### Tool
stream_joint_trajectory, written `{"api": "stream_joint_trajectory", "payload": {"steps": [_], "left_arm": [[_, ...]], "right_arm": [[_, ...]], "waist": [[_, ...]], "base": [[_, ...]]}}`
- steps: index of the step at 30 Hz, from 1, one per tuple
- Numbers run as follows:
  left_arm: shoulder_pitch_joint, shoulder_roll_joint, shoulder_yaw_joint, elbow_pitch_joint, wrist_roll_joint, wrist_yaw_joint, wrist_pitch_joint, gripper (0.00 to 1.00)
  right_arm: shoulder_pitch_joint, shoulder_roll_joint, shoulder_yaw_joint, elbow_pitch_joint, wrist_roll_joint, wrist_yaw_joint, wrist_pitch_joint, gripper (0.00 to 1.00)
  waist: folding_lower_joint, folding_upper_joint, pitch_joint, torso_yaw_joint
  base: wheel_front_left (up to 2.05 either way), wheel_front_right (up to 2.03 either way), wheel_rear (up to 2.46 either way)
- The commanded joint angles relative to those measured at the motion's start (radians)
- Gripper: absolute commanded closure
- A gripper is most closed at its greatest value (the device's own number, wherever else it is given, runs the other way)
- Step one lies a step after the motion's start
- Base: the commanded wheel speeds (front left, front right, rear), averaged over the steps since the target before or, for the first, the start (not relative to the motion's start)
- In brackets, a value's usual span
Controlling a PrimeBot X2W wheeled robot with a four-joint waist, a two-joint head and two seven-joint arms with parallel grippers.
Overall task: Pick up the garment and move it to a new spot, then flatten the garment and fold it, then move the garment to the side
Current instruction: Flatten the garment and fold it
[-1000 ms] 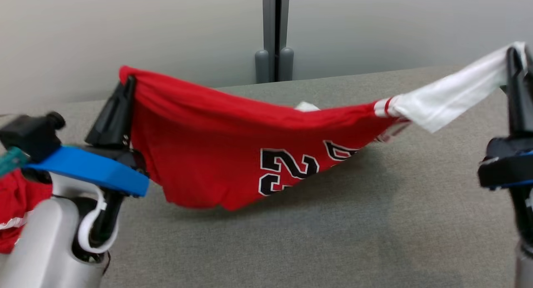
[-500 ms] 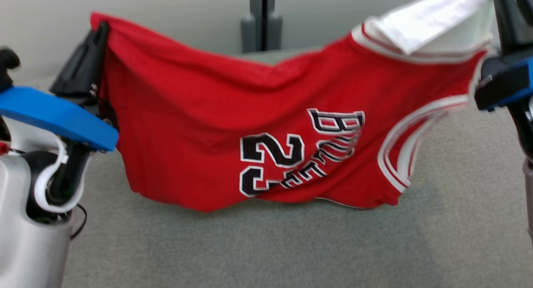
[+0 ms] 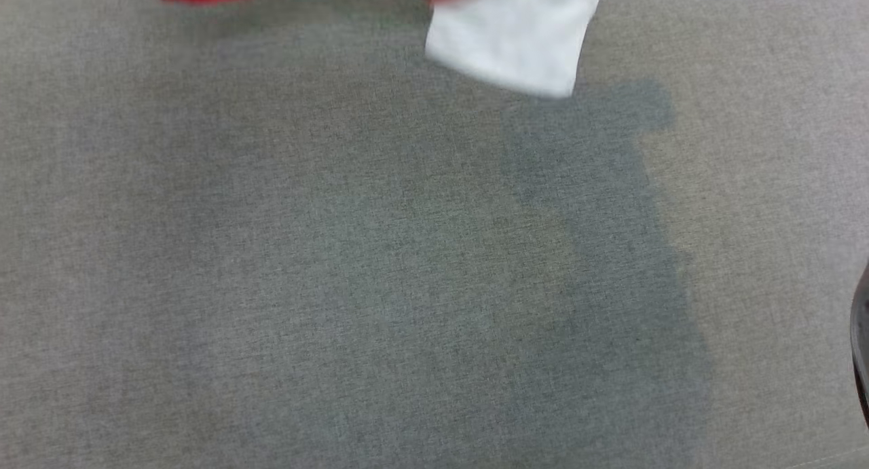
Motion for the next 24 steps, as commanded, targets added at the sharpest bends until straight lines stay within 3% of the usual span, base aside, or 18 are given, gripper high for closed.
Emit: {"api": "stream_joint_trajectory", "payload": {"steps": [1,6,14,19,24], "left_arm": [[-0.027,-0.001,0.006,0.015,0.009,-0.01,-0.024,1.0],[-0.055,-0.025,0.013,0.081,0.003,-0.054,-0.134,1.0],[0.172,-0.067,-0.092,0.207,0.029,-0.101,-0.249,1.0],[0.368,-0.104,-0.183,0.246,0.025,-0.109,-0.299,1.0],[0.581,-0.118,-0.244,0.227,-0.011,-0.112,-0.296,1.0]], "right_arm": [[-0.027,0.009,-0.017,0.024,-0.018,0.0,-0.03,1.0],[-0.012,0.034,-0.042,0.095,-0.062,0.0,-0.072,1.0],[0.321,-0.015,-0.006,0.151,0.027,0.0,0.04,1.0],[0.612,-0.045,-0.037,0.059,0.087,0.0,0.175,1.0],[0.887,-0.043,-0.095,-0.128,0.106,0.0,0.368,1.0]], "waist": [[-0.0005,0.0,0.006,0.001],[-0.0005,0.0,0.014,-0.003],[-0.0005,0.0,0.005,0.026],[-0.0005,0.0,-0.065,0.05],[-0.0005,0.0,-0.162,0.059]], "base": [[0.0,0.0,0.0],[0.0,0.0,0.0],[0.0,0.0,0.0],[0.0,0.0,0.0],[0.0,0.0,0.0]]}}
